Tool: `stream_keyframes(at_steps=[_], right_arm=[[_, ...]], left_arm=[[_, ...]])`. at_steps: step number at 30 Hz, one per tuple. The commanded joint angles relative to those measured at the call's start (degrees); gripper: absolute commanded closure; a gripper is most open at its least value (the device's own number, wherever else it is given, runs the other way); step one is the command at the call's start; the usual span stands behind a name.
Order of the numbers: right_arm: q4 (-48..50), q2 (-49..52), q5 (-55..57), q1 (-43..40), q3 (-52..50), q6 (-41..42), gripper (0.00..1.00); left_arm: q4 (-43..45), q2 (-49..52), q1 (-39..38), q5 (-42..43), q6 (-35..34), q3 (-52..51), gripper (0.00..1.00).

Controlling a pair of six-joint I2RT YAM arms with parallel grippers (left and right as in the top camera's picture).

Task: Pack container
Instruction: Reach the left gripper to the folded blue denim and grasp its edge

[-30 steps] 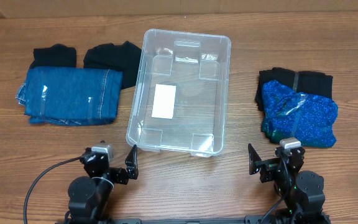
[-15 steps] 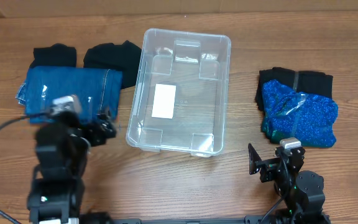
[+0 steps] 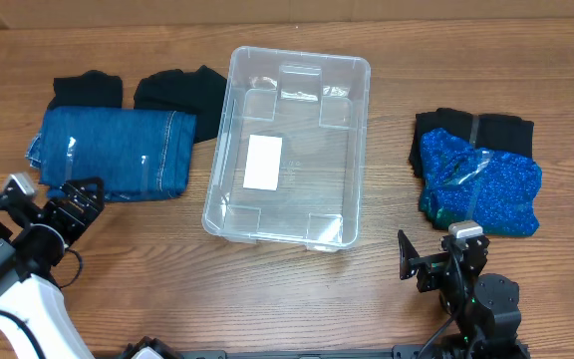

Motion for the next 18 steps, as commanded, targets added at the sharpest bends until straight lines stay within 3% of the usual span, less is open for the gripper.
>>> stream_keyframes(at_steps=[1, 5, 18], right_arm=[[-0.02, -0.57, 0.57, -0.17, -0.61, 0.13, 0.0], [-0.02, -0.57, 0.57, -0.17, -0.61, 0.15, 0.0], [-0.02, -0.57, 0.57, -0.17, -0.61, 0.15, 0.0]], left_arm=[[-0.92, 6.36, 0.22, 1.01, 1.2, 0.42, 0.0], [1.44, 13.53, 0.22, -4.94, -4.02, -0.11, 0.0], [17.92, 25.46, 0.15, 0.2, -8.98, -0.87, 0.0]])
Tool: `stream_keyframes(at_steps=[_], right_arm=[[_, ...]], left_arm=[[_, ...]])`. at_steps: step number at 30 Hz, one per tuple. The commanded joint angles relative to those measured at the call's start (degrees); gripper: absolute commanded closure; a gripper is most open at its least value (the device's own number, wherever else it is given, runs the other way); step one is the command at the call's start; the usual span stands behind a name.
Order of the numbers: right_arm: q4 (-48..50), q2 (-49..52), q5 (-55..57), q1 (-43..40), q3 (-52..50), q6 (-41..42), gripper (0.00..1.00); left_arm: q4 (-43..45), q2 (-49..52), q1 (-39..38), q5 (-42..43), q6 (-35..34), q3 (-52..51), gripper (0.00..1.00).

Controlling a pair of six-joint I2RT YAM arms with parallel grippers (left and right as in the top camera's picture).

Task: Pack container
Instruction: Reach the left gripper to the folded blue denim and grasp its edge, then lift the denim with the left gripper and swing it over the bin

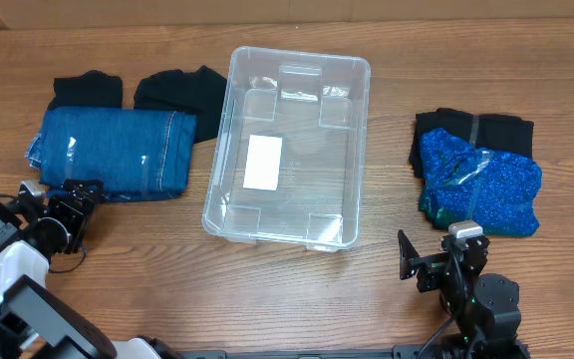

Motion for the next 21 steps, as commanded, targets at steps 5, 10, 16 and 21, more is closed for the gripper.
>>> stream_keyframes(at_steps=[5, 10, 16, 21], right_arm=[[-0.04, -0.57, 0.55, -0.17, -0.61, 0.11, 0.0], [-0.04, -0.57, 0.55, -0.17, -0.61, 0.13, 0.0], [-0.04, -0.57, 0.55, -0.17, -0.61, 0.11, 0.0], [-0.04, -0.57, 0.55, -0.17, -0.61, 0.11, 0.0]], left_arm=[[8.0, 7.8, -0.52, 3.56, -3.1, -0.33, 0.0], [12.61, 9.94, -5.46, -0.57, -7.34, -0.33, 0.0], [18.86, 13.4, -11.58, -5.95, -13.49, -0.33, 0.0], [25.55, 21.14, -12.55, -4.11, -17.51, -0.31, 0.05]])
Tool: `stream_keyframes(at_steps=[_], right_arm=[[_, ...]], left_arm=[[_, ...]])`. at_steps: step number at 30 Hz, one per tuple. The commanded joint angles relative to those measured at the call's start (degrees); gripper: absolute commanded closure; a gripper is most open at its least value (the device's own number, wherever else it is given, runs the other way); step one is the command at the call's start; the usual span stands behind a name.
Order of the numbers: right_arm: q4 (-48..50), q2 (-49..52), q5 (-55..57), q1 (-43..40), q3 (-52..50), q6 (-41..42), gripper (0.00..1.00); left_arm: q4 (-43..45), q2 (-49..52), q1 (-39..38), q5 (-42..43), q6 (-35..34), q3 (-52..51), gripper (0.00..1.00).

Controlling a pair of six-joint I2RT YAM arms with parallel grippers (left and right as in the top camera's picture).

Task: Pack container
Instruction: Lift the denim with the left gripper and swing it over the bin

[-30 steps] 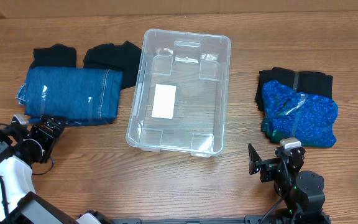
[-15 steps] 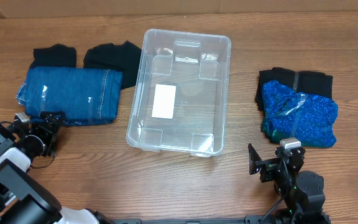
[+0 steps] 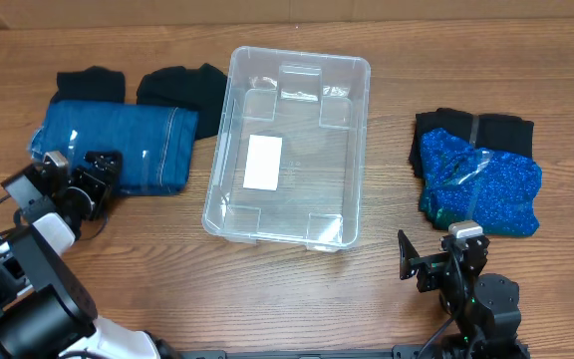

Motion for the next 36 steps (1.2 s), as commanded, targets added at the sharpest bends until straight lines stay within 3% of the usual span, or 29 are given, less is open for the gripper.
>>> stream_keyframes(at_steps=[1, 3, 5, 14, 21, 28, 33, 36], right_arm=[[-0.04, -0.57, 0.57, -0.17, -0.61, 0.11, 0.0], [-0.04, -0.57, 0.57, -0.17, -0.61, 0.11, 0.0], [-0.04, -0.57, 0.57, -0.17, -0.61, 0.11, 0.0], [-0.04, -0.57, 0.57, -0.17, -0.61, 0.11, 0.0], [-0.04, -0.57, 0.57, -0.17, -0.61, 0.11, 0.0], [-0.04, -0.57, 0.57, -0.17, -0.61, 0.13, 0.0], [-0.04, -0.57, 0.57, -0.17, -0.61, 0.11, 0.0], [-0.04, -0.57, 0.57, -0.17, -0.61, 0.13, 0.0]], left_arm=[[2.1, 8.35, -1.18, -0.9, -3.34, -1.46, 0.2], [2.29, 8.9, -1.18, -1.22, -3.23, -1.46, 0.51], [2.95, 8.9, -1.14, -1.07, -2.89, -1.46, 0.96], [-0.11, 4.2, -1.11, 8.35, -1.46, -1.42, 0.96], [-11.98, -20.55, -1.11, 8.35, 3.82, -1.42, 0.96], [-18.73, -38.05, -1.11, 9.4, 4.74, -1.4, 0.96], [-17.94, -44.52, -1.11, 18.45, 2.1, 0.61, 0.96], [-12.26, -44.85, -1.14, 32.26, 4.39, 5.6, 0.96]])
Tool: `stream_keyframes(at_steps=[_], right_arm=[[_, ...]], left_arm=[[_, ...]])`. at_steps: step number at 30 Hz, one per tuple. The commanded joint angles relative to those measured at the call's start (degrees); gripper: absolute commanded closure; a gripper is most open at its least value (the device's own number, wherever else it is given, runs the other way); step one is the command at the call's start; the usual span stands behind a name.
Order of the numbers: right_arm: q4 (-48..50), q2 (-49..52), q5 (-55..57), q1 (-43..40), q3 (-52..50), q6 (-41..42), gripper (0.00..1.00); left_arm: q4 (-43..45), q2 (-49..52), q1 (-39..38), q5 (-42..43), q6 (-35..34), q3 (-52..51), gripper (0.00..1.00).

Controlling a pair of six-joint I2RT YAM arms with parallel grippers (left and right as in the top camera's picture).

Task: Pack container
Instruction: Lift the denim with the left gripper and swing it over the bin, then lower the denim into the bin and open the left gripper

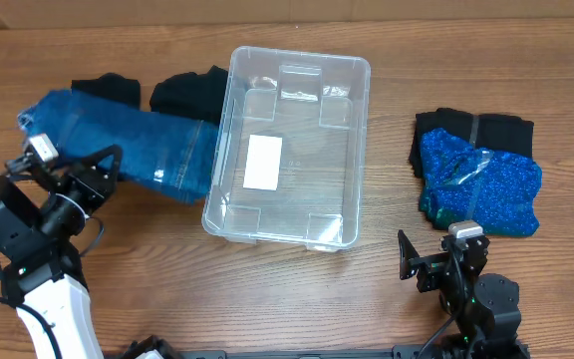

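A clear plastic container stands empty in the middle of the table, with only a white label on its floor. Folded blue jeans lie tilted to its left, their right end against the container's left wall. My left gripper is at the jeans' near left edge, shut on the denim. Behind the jeans lie two black garments. On the right, a bagged blue sparkly garment rests on black clothes. My right gripper sits low near the front edge, its fingers apart and holding nothing.
The left arm's white body runs along the near left of the table. The right arm's base stands at the front right. Bare wood lies in front of the container and between it and the right-hand pile.
The left gripper has taken the jeans' near left edge. The jeans have shifted right and away and turned at an angle, now reaching the container's wall. The right arm has not moved.
The left gripper was on the table in front of the jeans' left corner, with the jeans flat. It then stood closer to that corner, then right at the denim's edge. Now it holds the jeans, which are slanted against the container. The right arm stayed parked throughout.
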Motion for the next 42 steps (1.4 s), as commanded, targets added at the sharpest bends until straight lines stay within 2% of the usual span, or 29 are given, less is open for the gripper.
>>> stream_keyframes(at_steps=[1, 5, 6, 7, 9, 10, 13, 16, 19, 22, 27, 34, 40, 42], right_arm=[[-0.04, -0.57, 0.55, -0.15, -0.61, 0.13, 0.0], [-0.04, -0.57, 0.55, -0.15, -0.61, 0.13, 0.0], [-0.04, -0.57, 0.55, -0.15, -0.61, 0.11, 0.0], [-0.04, -0.57, 0.55, -0.15, -0.61, 0.11, 0.0], [-0.04, -0.57, 0.55, -0.15, -0.61, 0.11, 0.0], [-0.04, -0.57, 0.55, -0.15, -0.61, 0.11, 0.0], [-0.04, -0.57, 0.55, -0.15, -0.61, 0.11, 0.0], [-0.04, -0.57, 0.55, -0.15, -0.61, 0.13, 0.0], [-0.04, -0.57, 0.55, -0.15, -0.61, 0.11, 0.0], [-0.04, -0.57, 0.55, -0.15, -0.61, 0.11, 0.0], [-0.04, -0.57, 0.55, -0.15, -0.61, 0.11, 0.0], [-0.04, -0.57, 0.55, -0.15, -0.61, 0.11, 0.0], [-0.04, -0.57, 0.55, -0.15, -0.61, 0.13, 0.0], [-0.04, -0.57, 0.55, -0.15, -0.61, 0.11, 0.0]], left_arm=[[7.39, -2.62, -0.11, 21.24, 2.34, 10.25, 0.96], [9.94, -2.6, -0.15, 33.24, 2.34, 20.06, 0.96], [12.68, -2.58, -0.28, 37.07, 1.7, 21.79, 0.96], [18.08, -2.6, -1.27, 40.06, -2.36, 23.93, 0.96], [23.04, -2.62, -2.89, 40.04, -5.81, 25.0, 0.96], [26.4, -2.62, -4.87, 40.04, -6.23, 25.14, 0.96], [29.09, -1.33, -12.09, 40.0, -5.84, 25.14, 0.96], [29.09, 4.76, -22.73, 40.0, -2.14, 25.14, 0.96], [30.05, 13.14, -28.2, 38.95, -1.68, 25.14, 0.96], [35.34, 22.88, -29.77, 38.71, -1.95, 25.16, 0.96], [36.41, 35.06, -32.48, 34.91, -3.91, 25.27, 0.96], [36.57, 41.4, -36.85, 28.26, -4.07, 25.29, 0.96], [36.79, 46.36, -37.13, 30.58, -4.07, 25.59, 0.96], [39.91, 46.36, -37.59, 33.7, -4.09, 25.77, 0.96]])
